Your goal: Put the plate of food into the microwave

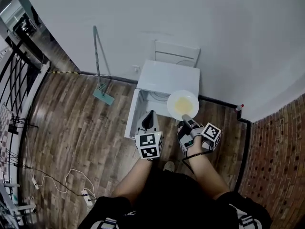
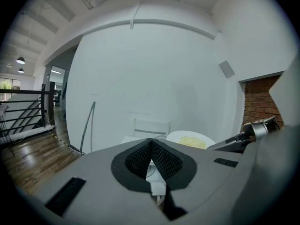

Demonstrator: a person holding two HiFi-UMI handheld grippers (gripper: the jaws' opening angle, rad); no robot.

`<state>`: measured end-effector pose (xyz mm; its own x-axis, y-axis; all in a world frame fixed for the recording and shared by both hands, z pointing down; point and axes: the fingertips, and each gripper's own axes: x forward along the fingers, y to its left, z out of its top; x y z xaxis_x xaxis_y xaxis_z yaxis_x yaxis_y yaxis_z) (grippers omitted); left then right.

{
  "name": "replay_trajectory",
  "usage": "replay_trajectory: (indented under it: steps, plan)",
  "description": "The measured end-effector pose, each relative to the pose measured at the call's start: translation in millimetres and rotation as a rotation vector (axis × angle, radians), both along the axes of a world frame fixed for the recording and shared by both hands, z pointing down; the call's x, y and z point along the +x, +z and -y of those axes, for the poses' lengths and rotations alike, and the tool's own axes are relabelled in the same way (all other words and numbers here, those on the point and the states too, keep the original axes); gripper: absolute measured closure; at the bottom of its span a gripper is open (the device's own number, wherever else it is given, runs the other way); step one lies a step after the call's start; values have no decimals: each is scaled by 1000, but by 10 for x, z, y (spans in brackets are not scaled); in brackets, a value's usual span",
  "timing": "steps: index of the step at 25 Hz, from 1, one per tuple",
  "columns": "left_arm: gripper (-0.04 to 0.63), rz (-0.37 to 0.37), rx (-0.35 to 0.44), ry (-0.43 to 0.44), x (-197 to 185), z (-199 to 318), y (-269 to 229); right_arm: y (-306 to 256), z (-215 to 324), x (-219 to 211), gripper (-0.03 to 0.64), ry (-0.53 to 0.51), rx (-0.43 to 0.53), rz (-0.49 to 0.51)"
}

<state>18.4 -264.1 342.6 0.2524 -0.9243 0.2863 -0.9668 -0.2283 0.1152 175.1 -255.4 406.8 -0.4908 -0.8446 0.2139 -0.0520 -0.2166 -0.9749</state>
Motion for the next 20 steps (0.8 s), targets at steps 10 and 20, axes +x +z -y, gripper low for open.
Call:
replay_trajectory:
  steps: [10, 20]
  plan:
    - [604, -48, -81, -69, -429, 288, 995, 1016, 215, -553, 592, -225, -105, -60]
    - [604, -29, -39, -17, -510, 833, 2629, 2768, 790, -820, 592, -160, -110, 20]
